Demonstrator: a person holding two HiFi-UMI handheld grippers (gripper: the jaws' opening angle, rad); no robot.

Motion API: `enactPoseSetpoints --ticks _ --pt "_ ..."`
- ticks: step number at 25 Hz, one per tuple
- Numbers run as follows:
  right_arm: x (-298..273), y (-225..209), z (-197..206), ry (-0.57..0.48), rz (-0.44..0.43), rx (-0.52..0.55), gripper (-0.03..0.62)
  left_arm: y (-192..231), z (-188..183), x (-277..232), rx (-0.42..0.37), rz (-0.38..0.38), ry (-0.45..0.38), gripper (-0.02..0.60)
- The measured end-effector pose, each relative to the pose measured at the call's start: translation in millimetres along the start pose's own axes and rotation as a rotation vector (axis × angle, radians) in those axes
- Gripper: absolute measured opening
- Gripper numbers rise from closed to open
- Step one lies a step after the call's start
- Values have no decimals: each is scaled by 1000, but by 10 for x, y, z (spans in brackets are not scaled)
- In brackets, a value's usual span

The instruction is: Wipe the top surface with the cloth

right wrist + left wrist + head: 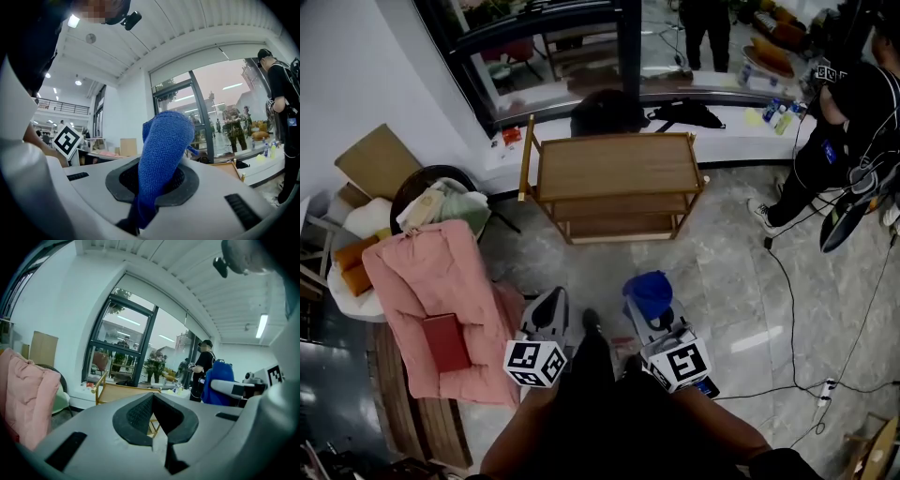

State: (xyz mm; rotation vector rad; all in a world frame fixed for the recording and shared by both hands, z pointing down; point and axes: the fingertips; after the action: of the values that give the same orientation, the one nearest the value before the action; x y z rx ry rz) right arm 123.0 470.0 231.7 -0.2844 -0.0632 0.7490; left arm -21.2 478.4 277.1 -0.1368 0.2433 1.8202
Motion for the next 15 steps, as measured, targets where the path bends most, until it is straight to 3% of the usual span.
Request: enactPoseSetpoints --ticks 7,15 --pt "-632 -212 -11 57 12 33 48 392 -127 -580 18 32 -23 9" --pt "-1644 -250 -183 93 14 66 48 1058 -558 -1301 4 81 -63 9"
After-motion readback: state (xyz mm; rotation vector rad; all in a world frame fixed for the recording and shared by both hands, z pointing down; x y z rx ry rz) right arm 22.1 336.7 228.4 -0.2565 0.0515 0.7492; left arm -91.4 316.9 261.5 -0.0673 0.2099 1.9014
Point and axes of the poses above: the fingertips, and each gripper's own axes: x backward along the fingers, y to its left, z out of its underside, and after that the axes turned 11 degrees about -x, right-handed
